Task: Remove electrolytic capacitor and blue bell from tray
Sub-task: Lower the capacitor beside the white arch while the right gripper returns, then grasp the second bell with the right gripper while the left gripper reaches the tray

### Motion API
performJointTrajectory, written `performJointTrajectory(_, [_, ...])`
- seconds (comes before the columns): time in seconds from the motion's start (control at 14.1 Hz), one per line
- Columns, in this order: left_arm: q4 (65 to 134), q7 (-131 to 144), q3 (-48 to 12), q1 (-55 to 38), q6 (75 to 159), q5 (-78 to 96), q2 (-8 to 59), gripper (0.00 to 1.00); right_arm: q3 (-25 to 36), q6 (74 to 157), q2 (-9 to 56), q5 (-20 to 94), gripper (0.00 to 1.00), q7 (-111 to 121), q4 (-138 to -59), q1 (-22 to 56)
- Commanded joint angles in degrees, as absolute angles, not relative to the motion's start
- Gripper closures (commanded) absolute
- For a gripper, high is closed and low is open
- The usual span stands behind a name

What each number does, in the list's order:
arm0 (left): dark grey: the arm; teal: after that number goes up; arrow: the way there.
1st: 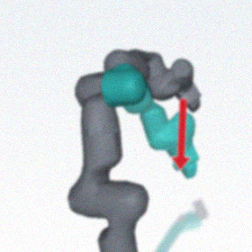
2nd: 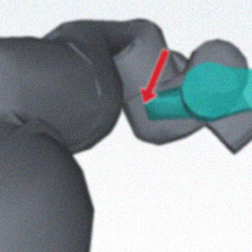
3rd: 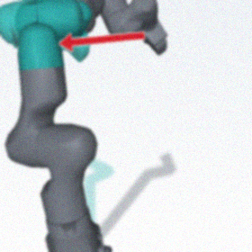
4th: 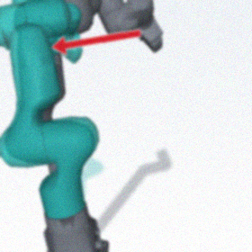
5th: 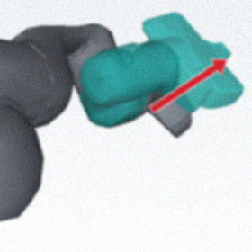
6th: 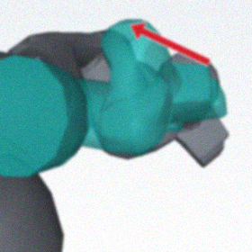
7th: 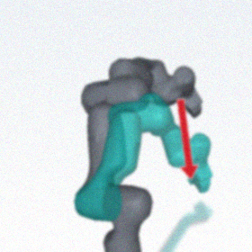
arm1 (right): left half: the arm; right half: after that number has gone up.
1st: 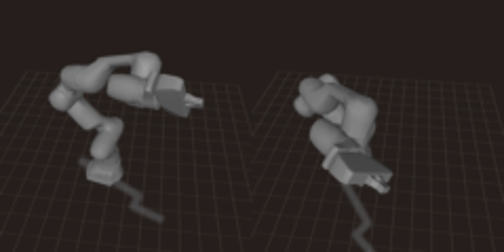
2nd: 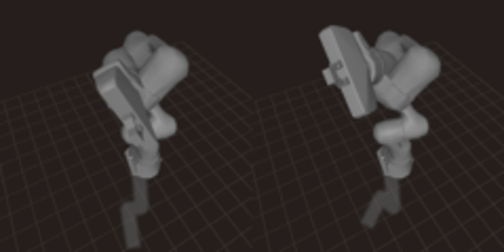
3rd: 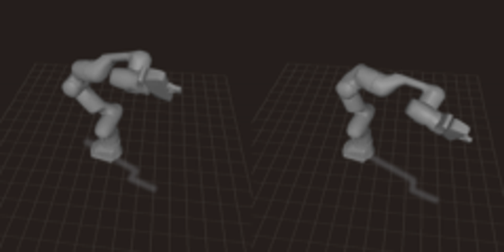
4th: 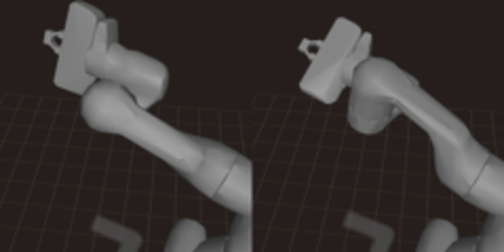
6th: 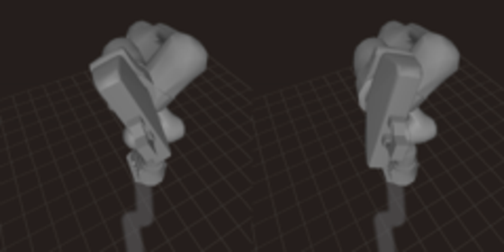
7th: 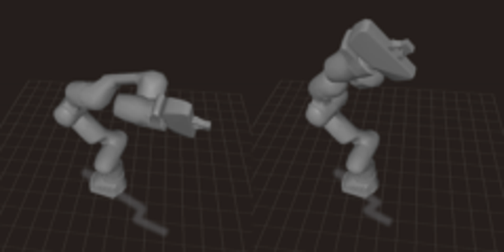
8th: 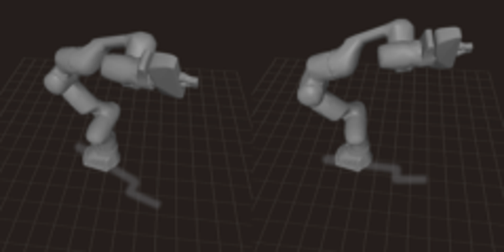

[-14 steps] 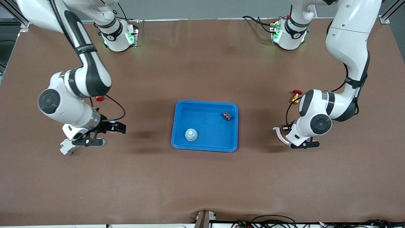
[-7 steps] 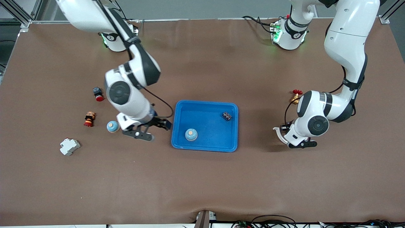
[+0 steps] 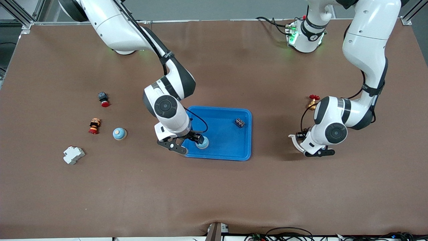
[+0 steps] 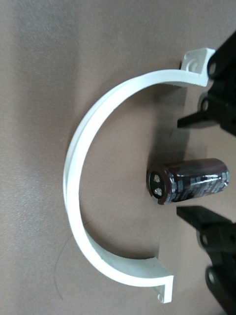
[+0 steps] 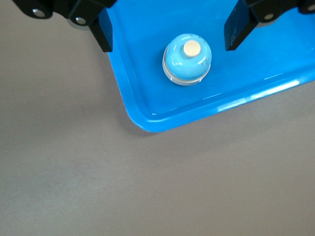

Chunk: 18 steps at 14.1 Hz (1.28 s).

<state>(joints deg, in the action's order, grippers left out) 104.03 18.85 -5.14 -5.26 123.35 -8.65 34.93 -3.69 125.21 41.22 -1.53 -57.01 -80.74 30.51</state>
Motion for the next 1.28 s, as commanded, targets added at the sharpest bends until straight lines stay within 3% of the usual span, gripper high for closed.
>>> performJointTrajectory(0.0, [103.7,18.5,-5.4,-4.3,117.0,-9.9,30.1,0.00,-2.9,124.2,44.4,-4.3,0.00,-60.9,-75.8,31.9])
performJointTrajectory(0.28, [100.5,18.5,-6.8,-3.6,108.5,-7.8,24.6,0.00,-2.9,126.9,47.8,-4.5,0.00,-62.7,-73.7,33.1])
performJointTrajectory(0.64, [92.4,22.4,-9.7,-3.9,96.6,-2.7,23.6,0.00,-2.9,129.3,50.1,-6.4,0.00,-64.9,-73.8,34.4])
performJointTrajectory(1.2, [88.0,46.6,-19.4,-5.9,96.3,-0.4,26.2,0.00,-2.9,131.0,52.0,-7.3,0.00,-66.2,-73.8,35.1])
